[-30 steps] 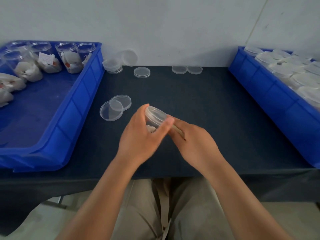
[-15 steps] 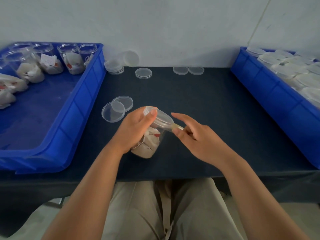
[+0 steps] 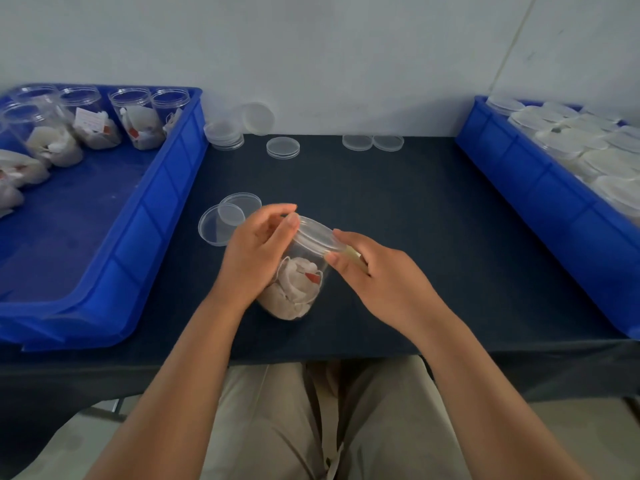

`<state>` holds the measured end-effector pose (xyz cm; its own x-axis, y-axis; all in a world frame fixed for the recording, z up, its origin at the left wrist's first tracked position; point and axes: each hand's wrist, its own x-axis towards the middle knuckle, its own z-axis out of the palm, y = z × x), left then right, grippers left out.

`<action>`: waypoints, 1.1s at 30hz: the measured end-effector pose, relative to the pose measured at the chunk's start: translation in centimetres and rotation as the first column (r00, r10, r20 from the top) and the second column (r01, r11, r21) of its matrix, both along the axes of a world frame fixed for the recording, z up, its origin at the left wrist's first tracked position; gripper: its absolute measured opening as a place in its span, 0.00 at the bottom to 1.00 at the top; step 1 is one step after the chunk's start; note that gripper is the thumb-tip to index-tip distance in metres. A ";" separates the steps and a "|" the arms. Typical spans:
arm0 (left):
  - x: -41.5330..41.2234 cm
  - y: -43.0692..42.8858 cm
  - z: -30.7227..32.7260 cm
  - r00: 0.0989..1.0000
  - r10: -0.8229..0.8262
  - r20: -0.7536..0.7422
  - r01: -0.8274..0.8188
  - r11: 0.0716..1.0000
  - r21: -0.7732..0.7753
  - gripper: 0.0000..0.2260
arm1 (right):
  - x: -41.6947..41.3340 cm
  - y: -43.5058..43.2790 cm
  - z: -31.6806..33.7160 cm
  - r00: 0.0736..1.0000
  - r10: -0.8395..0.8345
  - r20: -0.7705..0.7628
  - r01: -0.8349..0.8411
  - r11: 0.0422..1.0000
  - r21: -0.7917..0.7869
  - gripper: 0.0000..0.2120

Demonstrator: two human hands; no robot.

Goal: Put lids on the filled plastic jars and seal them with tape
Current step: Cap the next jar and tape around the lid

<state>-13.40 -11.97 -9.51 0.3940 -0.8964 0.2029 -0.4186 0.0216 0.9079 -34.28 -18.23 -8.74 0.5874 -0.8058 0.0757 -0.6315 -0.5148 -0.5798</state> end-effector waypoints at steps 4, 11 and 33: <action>-2.9 0.7 -0.3 0.986 0.015 0.165 -0.042 0.986 0.161 0.41 | 0.0 0.8 0.1 1.000 -0.015 0.017 0.015 1.000 -0.021 0.32; -2.2 0.1 -0.8 0.960 0.065 0.273 -0.079 0.996 0.041 0.42 | 0.0 0.4 -0.4 0.999 0.037 0.008 -0.037 0.999 0.036 0.32; 0.8 -1.7 -1.2 0.909 -0.185 -0.374 0.216 0.976 0.041 0.28 | -1.9 -3.1 1.5 0.980 0.200 -0.013 -0.196 0.967 0.162 0.35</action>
